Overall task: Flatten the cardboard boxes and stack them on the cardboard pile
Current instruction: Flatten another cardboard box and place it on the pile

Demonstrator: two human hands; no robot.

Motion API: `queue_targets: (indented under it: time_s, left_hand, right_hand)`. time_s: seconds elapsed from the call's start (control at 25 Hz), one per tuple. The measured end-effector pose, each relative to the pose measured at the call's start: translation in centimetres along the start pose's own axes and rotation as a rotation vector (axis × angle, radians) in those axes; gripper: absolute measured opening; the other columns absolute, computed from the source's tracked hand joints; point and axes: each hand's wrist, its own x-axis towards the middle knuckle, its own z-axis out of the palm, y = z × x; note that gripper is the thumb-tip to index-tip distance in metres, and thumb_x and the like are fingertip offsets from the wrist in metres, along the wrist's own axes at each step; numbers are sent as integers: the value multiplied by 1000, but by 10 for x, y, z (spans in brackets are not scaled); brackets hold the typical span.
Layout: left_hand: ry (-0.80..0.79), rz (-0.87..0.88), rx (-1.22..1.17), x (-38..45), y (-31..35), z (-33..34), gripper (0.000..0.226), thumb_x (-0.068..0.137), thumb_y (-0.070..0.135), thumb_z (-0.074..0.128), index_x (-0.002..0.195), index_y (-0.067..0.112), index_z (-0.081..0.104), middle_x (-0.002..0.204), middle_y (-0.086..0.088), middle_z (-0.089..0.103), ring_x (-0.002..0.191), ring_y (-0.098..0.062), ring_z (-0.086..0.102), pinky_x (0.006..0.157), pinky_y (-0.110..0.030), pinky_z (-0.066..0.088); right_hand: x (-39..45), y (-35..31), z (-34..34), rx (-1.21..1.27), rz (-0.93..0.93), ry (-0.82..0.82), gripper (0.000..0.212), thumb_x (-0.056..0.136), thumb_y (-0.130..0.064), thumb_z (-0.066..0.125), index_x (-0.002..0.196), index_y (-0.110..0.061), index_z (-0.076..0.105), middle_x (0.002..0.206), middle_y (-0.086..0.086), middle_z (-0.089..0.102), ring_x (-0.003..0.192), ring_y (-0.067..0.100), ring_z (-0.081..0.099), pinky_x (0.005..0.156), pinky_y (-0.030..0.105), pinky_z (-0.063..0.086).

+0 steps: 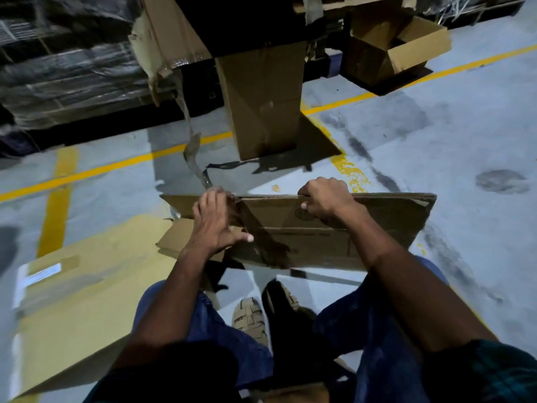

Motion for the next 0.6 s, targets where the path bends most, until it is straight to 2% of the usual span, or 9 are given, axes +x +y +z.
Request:
queue_targets:
  time_s: [0.04, 0.12, 0.2, 0.28, 0.36, 0.48, 0.52, 0.6]
  left_hand:
    - [-104, -22, 83, -7, 1, 1, 125, 52, 73, 81, 147, 15, 24, 154, -10, 17, 142, -34, 16, 114, -51, 17]
    - [-213, -4, 241, -21, 5, 3, 140, 49, 69, 85, 154, 18, 6, 161, -7, -3, 147, -37, 3, 116, -56, 14]
    - [-203, 26, 359, -30, 6, 9, 139, 56, 57, 88, 155, 17, -1, 163, -7, -11, 149, -37, -1, 116, -57, 15]
    - [-163, 3, 414, -36, 8, 12, 122, 69, 46, 84, 154, 13, 2, 163, -9, -13, 150, -37, -1, 116, -57, 17]
    - [-78, -17, 412, -43, 10, 13, 96, 80, 36, 73, 151, 12, 13, 164, -10, -5, 148, -37, 7, 113, -56, 22]
    - [213, 48, 361, -51, 6, 9, 65, 84, 23, 68, 138, 9, 36, 155, -14, 28, 137, -35, 31, 102, -53, 34]
    - [288, 45, 315, -52, 3, 6, 62, 84, 23, 71, 136, 8, 40, 151, -14, 34, 134, -35, 34, 101, -53, 37]
    - [391, -10, 145, -53, -2, 1, 71, 83, 32, 76, 138, 8, 37, 151, -16, 35, 136, -37, 32, 105, -52, 35]
  right_hand:
    - [-7, 1, -3, -10, -1, 35, 15, 85, -36, 66, 96, -27, 69, 107, 11, 69, 103, 35, 64, 73, 33, 39]
    - [-22, 3, -4, -8, 7, 69, 12, 84, -35, 65, 80, -24, 61, 101, 14, 68, 99, 38, 64, 70, 33, 38]
    - [-34, 9, -2, -17, 14, 106, 18, 84, -34, 63, 78, -19, 57, 96, 15, 68, 95, 39, 64, 67, 33, 37]
    - [-47, 17, 0, -12, 39, 160, 17, 85, -34, 61, 88, -18, 65, 95, 14, 68, 94, 39, 64, 66, 33, 37]
    - [-60, 24, 1, 19, 81, 209, 15, 85, -33, 62, 93, -22, 68, 96, 14, 69, 94, 39, 65, 66, 33, 38]
    - [-72, 28, -3, 79, 152, 245, 22, 87, -34, 64, 107, -28, 72, 104, 13, 71, 99, 39, 65, 72, 36, 44]
    - [-75, 27, -6, 82, 154, 247, 24, 88, -35, 64, 109, -28, 72, 105, 13, 72, 99, 39, 65, 74, 36, 46]
    - [-83, 23, -10, 69, 125, 263, 23, 90, -34, 63, 110, -27, 72, 103, 14, 72, 98, 39, 65, 74, 37, 48]
